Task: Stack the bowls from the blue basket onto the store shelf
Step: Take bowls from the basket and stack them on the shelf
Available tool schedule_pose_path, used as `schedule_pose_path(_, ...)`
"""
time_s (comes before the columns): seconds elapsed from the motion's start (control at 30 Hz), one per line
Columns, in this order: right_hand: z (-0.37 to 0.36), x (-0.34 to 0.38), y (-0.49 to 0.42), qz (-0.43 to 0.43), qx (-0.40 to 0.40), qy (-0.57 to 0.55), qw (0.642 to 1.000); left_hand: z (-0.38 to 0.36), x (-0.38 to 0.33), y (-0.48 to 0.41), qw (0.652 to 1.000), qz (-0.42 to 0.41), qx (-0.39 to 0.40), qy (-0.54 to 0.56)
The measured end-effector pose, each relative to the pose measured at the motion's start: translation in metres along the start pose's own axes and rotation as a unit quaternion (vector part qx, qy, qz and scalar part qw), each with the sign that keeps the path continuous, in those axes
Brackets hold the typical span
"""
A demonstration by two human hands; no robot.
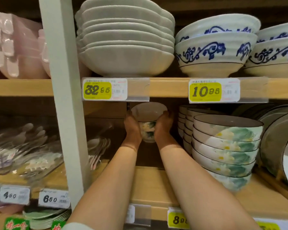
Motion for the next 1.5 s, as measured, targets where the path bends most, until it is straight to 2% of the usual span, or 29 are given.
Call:
schedule_pose_path(0.17, -0.013, -0.018, -0.027, 0.022, 0.002, 0.019, 1.000, -0.006, 0.022, -0.022, 0.999, 0.030, 0.038, 0.007)
schedule_pose_path(0.33, -0.013, -0.022, -0.043, 0.066, -0.044, 0.034, 0.996, -0.018, 0.036, -0.050, 0.997, 0.037, 0.060, -0.019)
schedule_pose_path(0.53, -0.003, -0.039, -0.054, 0.050, -0.116, 0.162, 0.979, -0.007, 0.057, -0.072, 0.996, 0.039, 0.049, -0.061)
schedule_pose_path(0.6, -0.004, -0.045, -0.062, 0.027, -0.114, 0.193, 0.974, -0.007, 0.061, -0.075, 0.995, 0.045, 0.048, -0.074)
schedule_pose_path(0.9, -0.017, -0.074, -0.080, -0.031, -0.068, 0.194, 0.978, 0.013, 0.091, -0.086, 0.989, 0.101, 0.015, -0.108)
schedule_pose_path(1.1, -0.017, -0.074, -0.082, -0.038, -0.065, 0.187, 0.980, 0.012, 0.086, -0.084, 0.989, 0.059, 0.017, -0.134)
schedule_pose_path(1.23, -0.017, -0.073, -0.080, -0.039, -0.067, 0.190, 0.979, 0.013, 0.084, -0.084, 0.990, 0.065, 0.008, -0.128)
schedule_pose_path(1.37, -0.013, -0.069, -0.070, -0.026, -0.075, 0.186, 0.979, 0.017, 0.075, -0.076, 0.990, 0.078, -0.022, -0.118)
schedule_pose_path(1.5, -0.009, -0.059, -0.046, -0.026, -0.062, 0.214, 0.975, 0.018, 0.048, -0.057, 0.993, 0.043, -0.067, -0.090)
Point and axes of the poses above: each hand's wrist, its own y-axis away from the middle knuckle, its own z-axis out of the back of the hand, x = y × z, the point moved 9 cm from there along -y, towards the middle knuckle, and after that the axes turned 9 degrees about y, right-handed, at the moved point
